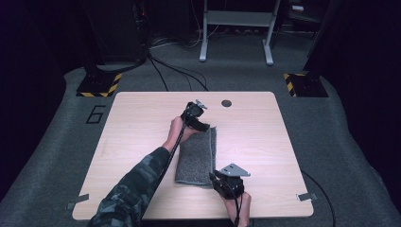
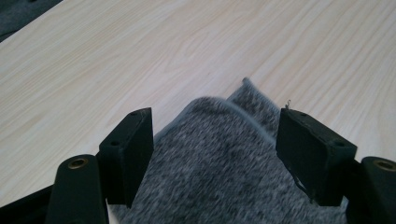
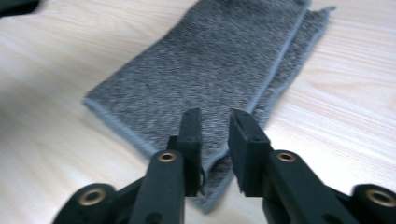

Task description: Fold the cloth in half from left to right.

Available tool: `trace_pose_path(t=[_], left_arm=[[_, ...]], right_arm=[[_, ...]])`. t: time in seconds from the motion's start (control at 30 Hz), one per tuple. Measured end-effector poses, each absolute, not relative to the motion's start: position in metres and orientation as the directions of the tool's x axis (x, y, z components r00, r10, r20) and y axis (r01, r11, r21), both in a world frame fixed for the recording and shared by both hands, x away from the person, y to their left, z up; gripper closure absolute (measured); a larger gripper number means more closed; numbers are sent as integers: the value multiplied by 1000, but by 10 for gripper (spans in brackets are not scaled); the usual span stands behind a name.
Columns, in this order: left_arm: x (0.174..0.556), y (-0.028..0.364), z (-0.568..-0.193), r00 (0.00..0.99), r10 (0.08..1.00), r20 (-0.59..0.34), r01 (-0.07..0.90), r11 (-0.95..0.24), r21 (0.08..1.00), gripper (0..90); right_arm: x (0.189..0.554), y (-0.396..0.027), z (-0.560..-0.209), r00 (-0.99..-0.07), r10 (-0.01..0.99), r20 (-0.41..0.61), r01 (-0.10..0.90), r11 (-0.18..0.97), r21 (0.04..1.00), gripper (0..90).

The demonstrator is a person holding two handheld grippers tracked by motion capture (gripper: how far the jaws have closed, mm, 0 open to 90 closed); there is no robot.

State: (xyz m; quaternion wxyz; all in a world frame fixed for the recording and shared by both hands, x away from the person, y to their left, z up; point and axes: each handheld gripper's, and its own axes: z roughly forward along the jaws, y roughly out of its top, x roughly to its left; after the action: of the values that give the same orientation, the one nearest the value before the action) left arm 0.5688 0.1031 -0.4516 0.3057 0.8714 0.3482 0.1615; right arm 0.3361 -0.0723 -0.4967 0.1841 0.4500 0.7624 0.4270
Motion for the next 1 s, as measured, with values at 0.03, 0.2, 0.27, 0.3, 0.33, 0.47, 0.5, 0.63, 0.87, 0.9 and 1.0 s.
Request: trace_pose_path(t=[0.03, 0.2, 0.27, 0.3, 0.33, 0.47, 0.5, 0.63, 0.87, 0.9, 1.0], left_arm=[[568, 108, -452, 701, 709, 74, 512, -573, 640, 272], [569, 139, -464, 650, 756, 80, 564, -550, 616, 279], [570, 151, -469, 629, 774, 73, 586, -533, 610, 280], [571, 157, -472, 620, 782, 66, 596, -523, 609, 281], [571, 162, -474, 609, 790, 63, 603, -514, 610, 282], [574, 181, -478, 558, 829, 41, 632, -457, 626, 284], [576, 184, -479, 547, 836, 40, 638, -448, 626, 286], [579, 187, -485, 540, 840, 51, 653, -456, 605, 288], [575, 170, -501, 567, 819, 86, 644, -506, 573, 285], [574, 168, -502, 568, 817, 95, 641, -512, 572, 285], [570, 164, -502, 575, 812, 102, 633, -520, 574, 285]], right_arm=[[339, -73, -498, -517, 849, 105, 540, 229, 810, 674], [353, -70, -506, -509, 854, 111, 579, 244, 778, 600], [356, -67, -509, -511, 855, 84, 585, 275, 763, 604], [358, -65, -511, -515, 854, 76, 586, 286, 759, 610], [359, -64, -513, -522, 850, 67, 587, 301, 752, 617], [360, -62, -518, -534, 844, 42, 595, 341, 728, 705], [360, -61, -518, -537, 842, 37, 594, 347, 725, 727], [359, -60, -519, -550, 835, 30, 588, 361, 724, 824], [355, -59, -518, -555, 832, 21, 592, 377, 712, 870], [355, -60, -517, -554, 832, 20, 594, 378, 710, 870], [351, -63, -515, -550, 835, 10, 607, 391, 692, 869]])
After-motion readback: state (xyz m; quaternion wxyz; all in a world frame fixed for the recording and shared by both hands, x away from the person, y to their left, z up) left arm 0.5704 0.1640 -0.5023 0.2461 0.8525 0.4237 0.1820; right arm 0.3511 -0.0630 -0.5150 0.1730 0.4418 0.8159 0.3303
